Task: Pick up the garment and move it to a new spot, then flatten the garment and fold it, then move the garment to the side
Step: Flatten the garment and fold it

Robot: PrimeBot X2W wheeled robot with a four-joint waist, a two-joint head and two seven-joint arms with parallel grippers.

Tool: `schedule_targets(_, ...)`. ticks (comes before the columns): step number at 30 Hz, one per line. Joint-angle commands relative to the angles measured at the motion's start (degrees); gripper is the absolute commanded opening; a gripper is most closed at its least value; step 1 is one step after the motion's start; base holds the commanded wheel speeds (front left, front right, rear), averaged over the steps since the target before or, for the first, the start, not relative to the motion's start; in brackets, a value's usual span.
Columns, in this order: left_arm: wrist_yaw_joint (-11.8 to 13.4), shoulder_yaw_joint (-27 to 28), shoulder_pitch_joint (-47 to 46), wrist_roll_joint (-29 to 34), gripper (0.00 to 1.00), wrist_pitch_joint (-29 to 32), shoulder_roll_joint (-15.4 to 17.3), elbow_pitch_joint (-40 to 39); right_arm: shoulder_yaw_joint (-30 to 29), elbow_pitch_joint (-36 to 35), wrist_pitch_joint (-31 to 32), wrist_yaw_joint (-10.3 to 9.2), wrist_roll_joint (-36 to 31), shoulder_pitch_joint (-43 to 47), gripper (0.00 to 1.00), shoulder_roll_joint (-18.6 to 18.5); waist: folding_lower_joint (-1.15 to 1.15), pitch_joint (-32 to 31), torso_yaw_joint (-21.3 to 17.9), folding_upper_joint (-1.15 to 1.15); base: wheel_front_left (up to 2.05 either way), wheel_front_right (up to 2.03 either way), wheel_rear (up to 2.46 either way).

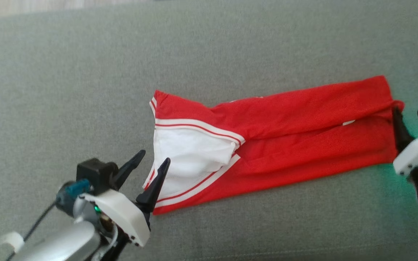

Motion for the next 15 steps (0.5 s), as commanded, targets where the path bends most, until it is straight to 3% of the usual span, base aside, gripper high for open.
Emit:
schedule_targets(1,1.22,3.28,0.41,0.54,1.0,-1.74,0.45,-0.55,-0.3,-2.97,-1.01,0.39,-0.75,2.5,1.0,-0.24,0.0,-2.83,-0.22,0.0,0.0,0.0,0.0)
schedule_targets(4,3.04,4.51,2.44,1.12,1.0,-2.86,-1.2,0.36,-1.31,-4.56,-2.43,0.39,-1.84,5.35,1.0,0.36,0.0,-5.05,-0.27,0.0,0.0,0.0,0.0)
schedule_targets(8,6.82,9.87,7.83,4.24,1.0,-3.62,-6.4,1.32,-3.1,-7.79,-5.61,0.39,-2.02,11.54,1.0,4.16,0.0,-9.45,-0.66,0.0,0.0,0.0,0.0)
schedule_targets(12,8.9,17.64,15.22,12.72,1.0,-3.66,-11.71,0.9,-3.08,-10.69,-8.75,0.39,-2.24,17.16,1.0,7.51,0.0,-12.8,-0.76,0.0,0.0,0.0,0.0)
schedule_targets(15,8.7,22.44,20.71,18.62,1.0,-3.67,-15.35,0.99,-2.2,-12.23,-10.71,0.39,-2.55,20.47,1.0,9.04,0.0,-14.59,-0.76,0.0,0.0,0.0,0.0)
